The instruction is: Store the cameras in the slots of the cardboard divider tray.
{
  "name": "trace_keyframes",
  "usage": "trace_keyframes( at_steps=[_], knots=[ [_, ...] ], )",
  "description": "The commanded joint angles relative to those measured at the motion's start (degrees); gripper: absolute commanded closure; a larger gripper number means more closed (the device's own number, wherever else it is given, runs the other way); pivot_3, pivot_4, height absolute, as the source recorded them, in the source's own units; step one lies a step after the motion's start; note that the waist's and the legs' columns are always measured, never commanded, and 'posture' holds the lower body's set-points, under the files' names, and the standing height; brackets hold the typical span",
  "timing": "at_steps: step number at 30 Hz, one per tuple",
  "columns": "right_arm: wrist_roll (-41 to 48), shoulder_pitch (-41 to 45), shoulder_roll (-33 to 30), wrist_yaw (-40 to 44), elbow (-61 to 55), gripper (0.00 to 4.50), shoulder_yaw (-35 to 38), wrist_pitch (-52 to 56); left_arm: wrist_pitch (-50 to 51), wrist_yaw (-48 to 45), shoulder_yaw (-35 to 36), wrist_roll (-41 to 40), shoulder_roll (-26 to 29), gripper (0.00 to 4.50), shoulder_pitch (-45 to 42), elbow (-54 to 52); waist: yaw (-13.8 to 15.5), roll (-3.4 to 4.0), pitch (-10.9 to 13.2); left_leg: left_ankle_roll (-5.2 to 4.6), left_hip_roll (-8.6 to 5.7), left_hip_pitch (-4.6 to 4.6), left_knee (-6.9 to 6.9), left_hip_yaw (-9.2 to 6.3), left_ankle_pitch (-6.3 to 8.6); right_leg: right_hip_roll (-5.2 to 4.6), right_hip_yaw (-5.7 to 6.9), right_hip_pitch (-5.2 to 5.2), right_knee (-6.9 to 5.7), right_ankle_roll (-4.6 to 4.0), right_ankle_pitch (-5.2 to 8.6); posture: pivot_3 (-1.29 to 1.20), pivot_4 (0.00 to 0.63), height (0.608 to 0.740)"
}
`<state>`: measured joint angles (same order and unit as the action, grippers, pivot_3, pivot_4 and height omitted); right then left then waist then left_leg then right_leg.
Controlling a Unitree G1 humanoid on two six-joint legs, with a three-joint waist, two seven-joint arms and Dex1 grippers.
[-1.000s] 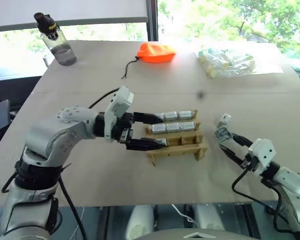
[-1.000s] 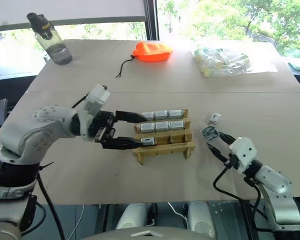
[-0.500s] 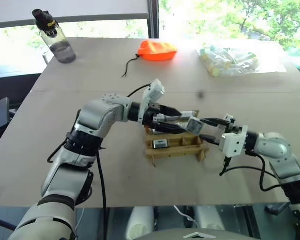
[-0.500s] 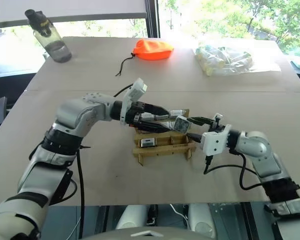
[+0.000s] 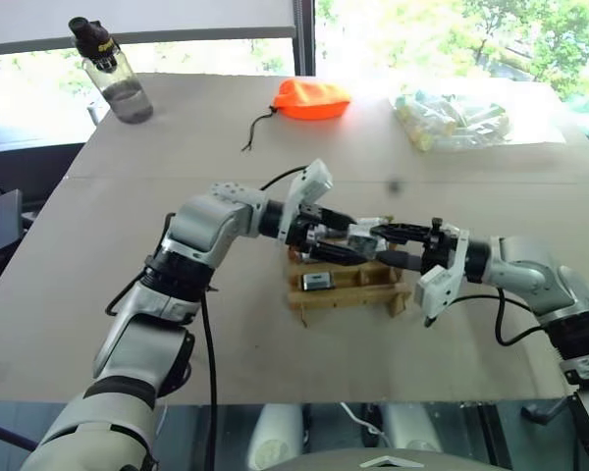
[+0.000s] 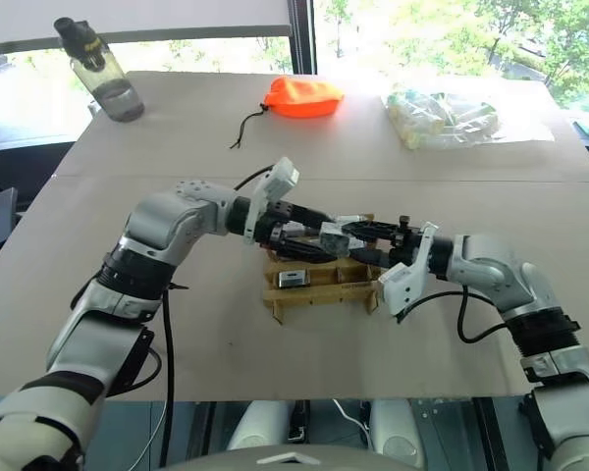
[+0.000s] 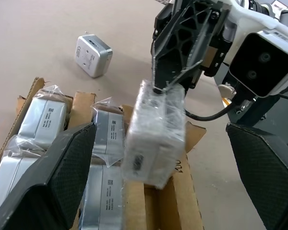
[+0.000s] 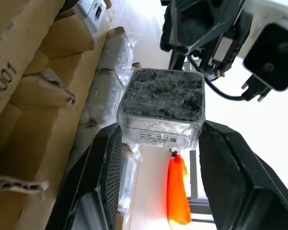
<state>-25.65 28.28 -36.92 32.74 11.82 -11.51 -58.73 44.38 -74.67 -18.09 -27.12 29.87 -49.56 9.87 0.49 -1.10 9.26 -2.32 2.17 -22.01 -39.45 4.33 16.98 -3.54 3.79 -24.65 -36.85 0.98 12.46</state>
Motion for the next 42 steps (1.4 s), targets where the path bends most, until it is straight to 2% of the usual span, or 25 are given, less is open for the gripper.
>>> trace_keyframes(
  at_steps=[1,4,5,7,8,10,13,14,30,33,36,37,42],
  knots=[
    [-0.38,0.95,-0.09,-2.43,-0.44,2.70,-0.18,-0.92,-0.92,-1.17,0.88,0.35,0.02,0.00,-1.90,-0.18,0.00,0.00,0.00,0.00,0.00,0.00,-0.01,0.00,0.00,0.00,0.00,0.00,0.00,0.00,0.00,0.00,0.150,0.726],
    [-0.72,0.97,-0.51,-3.22,-0.35,2.70,-0.66,-0.65,-1.09,-1.75,0.88,0.85,0.39,0.00,-2.05,-0.31,-0.01,0.00,0.00,0.00,0.00,0.02,-0.01,0.01,0.00,0.00,-0.01,0.02,-0.02,0.00,0.00,0.00,0.150,0.726],
    [-0.63,0.93,-0.63,-3.37,-0.37,2.70,-0.82,-0.50,-0.90,-1.90,0.99,0.87,0.52,0.54,-2.15,-0.44,-0.01,0.00,0.00,0.00,0.00,0.02,-0.01,0.01,0.00,0.00,-0.01,0.01,-0.03,0.00,0.00,0.00,0.150,0.726],
    [-0.75,0.84,-0.85,-3.65,-0.45,2.70,-1.09,-0.44,-0.44,-2.28,1.04,0.96,0.71,1.13,-2.31,-0.71,-0.01,0.00,0.00,0.00,0.00,0.02,-0.01,0.01,0.00,0.00,-0.01,0.01,-0.03,0.00,0.00,0.00,0.150,0.726],
    [-0.85,0.82,-0.89,-3.80,-0.48,2.70,-1.22,-0.44,-0.37,-2.58,0.87,1.13,0.86,1.83,-2.34,-0.89,-0.01,0.00,0.00,0.00,0.00,0.02,-0.01,0.01,0.00,0.00,-0.01,0.01,-0.03,0.00,0.00,0.00,0.150,0.726],
    [-1.05,0.70,-0.99,-4.01,-0.54,2.70,-1.53,-0.47,-0.26,-2.92,0.71,1.34,1.00,2.70,-2.41,-1.03,-0.02,0.00,0.00,0.00,0.00,0.02,-0.01,0.01,0.00,0.00,-0.01,0.01,-0.03,0.00,0.00,0.00,0.150,0.726],
    [-0.93,0.41,-1.14,-4.10,-0.60,2.70,-2.04,-0.41,-0.41,-3.37,0.31,1.85,1.25,4.25,-2.65,-0.88,-0.01,0.00,0.00,0.00,0.00,0.02,-0.02,0.01,0.00,0.00,-0.01,0.02,-0.03,0.00,0.00,0.00,0.150,0.726],
    [-0.87,0.32,-1.18,-4.11,-0.62,2.70,-2.18,-0.34,-0.55,-3.51,0.15,2.12,1.36,4.38,-2.71,-0.78,-0.01,0.00,0.00,0.00,0.00,0.02,-0.02,0.01,0.00,0.00,-0.01,0.01,-0.03,0.00,0.00,0.00,0.150,0.726],
    [3.03,-1.02,-2.53,-2.76,-1.93,2.70,-2.96,2.96,-0.43,-5.95,2.67,2.69,5.32,4.38,-3.74,0.53,-0.13,0.00,0.00,0.00,0.00,0.02,-0.03,0.01,0.00,0.00,-0.01,0.02,-0.04,0.00,0.00,0.00,0.150,0.726],
    [5.80,-1.53,-3.06,-0.93,-2.37,1.91,-3.54,4.95,-0.90,-7.51,2.03,3.37,6.93,4.50,-3.73,1.28,-0.17,0.00,0.00,0.00,0.01,0.02,-0.02,-0.01,0.00,0.00,0.00,0.02,-0.05,-0.01,0.00,0.00,0.150,0.726],
    [9.87,-1.93,-2.75,0.29,-2.41,0.42,-3.92,6.16,-1.44,-8.45,1.88,4.07,7.93,4.50,-4.37,2.53,-0.17,0.00,0.00,0.00,0.00,0.02,-0.03,0.00,0.00,0.00,-0.01,0.02,-0.05,0.00,0.00,0.00,0.150,0.726],
    [10.56,-1.99,-2.68,0.53,-2.53,0.06,-3.97,6.38,-0.98,-8.96,1.98,3.87,8.25,4.50,-4.56,2.55,-0.15,0.00,0.00,0.00,0.00,0.03,-0.03,0.00,0.00,0.00,-0.01,0.03,-0.05,-0.01,0.00,0.00,0.150,0.726],
    [19.84,-4.37,-1.68,2.90,-5.08,0.02,-3.48,11.60,0.34,-12.02,0.20,4.65,9.60,4.50,-4.80,3.16,-0.07,0.00,0.00,0.00,0.00,0.02,-0.04,-0.02,0.00,0.00,0.01,0.03,-0.05,-0.01,0.00,0.00,0.150,0.726]
  ],
)
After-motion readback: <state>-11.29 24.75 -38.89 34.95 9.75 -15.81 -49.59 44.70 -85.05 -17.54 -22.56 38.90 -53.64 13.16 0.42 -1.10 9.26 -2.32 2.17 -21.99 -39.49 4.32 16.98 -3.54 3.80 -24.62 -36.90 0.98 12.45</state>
